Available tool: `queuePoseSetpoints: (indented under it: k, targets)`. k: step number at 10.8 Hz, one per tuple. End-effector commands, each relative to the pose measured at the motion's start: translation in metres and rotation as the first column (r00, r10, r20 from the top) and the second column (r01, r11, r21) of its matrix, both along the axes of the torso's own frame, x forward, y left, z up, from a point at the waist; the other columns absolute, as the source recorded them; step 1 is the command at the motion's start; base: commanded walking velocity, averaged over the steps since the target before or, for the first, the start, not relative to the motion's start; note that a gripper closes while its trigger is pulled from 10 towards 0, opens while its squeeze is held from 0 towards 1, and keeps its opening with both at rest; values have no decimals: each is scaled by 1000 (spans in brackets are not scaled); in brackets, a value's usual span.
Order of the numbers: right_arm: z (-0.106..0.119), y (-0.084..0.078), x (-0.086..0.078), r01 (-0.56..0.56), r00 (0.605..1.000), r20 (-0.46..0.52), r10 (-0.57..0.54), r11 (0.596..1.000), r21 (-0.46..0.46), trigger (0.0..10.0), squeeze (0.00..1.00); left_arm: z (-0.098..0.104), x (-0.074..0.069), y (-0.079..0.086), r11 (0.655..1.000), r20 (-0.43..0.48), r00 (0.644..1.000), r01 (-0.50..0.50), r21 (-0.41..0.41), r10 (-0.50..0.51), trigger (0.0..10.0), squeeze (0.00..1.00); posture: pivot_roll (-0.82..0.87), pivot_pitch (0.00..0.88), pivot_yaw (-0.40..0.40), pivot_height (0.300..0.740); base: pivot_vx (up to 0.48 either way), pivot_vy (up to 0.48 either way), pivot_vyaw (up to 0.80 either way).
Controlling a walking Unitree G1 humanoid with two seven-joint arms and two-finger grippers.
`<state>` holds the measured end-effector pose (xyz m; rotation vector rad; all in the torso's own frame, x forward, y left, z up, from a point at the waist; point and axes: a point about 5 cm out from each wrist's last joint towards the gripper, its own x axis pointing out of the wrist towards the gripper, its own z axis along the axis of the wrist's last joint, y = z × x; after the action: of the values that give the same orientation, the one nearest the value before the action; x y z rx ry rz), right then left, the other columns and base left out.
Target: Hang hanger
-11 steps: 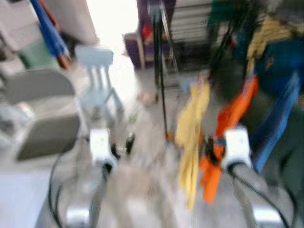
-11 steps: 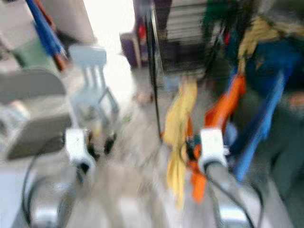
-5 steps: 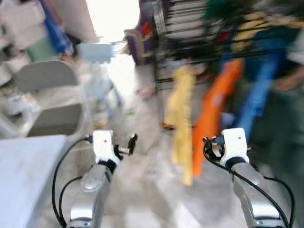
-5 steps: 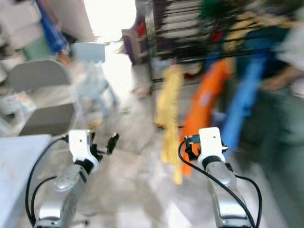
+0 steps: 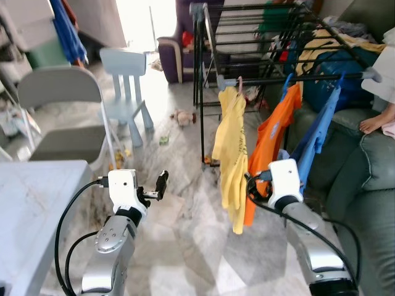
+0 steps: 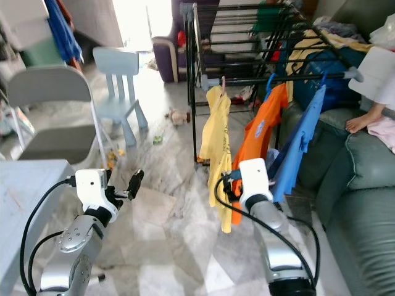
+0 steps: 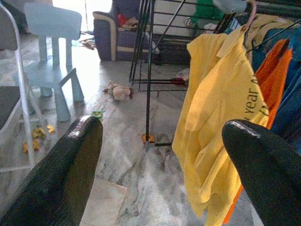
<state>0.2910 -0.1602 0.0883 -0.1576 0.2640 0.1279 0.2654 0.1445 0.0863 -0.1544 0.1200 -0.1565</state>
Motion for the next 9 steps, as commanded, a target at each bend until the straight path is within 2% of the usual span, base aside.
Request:
queuePoseSetpoints:
  k: [1,5,7,8,9]
  targets:
    - [0,2,1,0,1000,7,0,1000,3,10000,0,3,1,1,1000,9,1000,5,6,-5,10000,0,-70,0,48,740,0,-296,0]
    - [-5,-2,-1,14,1000,-2,-14,1000,2,10000,0,3,7,-4,1000,6,1000,31,2,-31,10000,0,-93,0,65,740,0,-318,0]
    - [-8,0,0,-7,1000,-16,7,1000,1,10000,0,-1,8,1,999,-4,1000,-21,29,21,10000,0,-84,0,52,740,0,0,0]
    - [-9,2,3,-20,1000,-21,20,1000,0,10000,0,-4,8,8,995,-13,999,-51,82,52,10000,0,-77,0,44,740,0,0,0]
    - [-10,7,9,-42,999,-22,42,999,0,10000,0,-12,5,24,977,-18,996,-77,199,83,10000,0,-55,0,26,740,0,0,0]
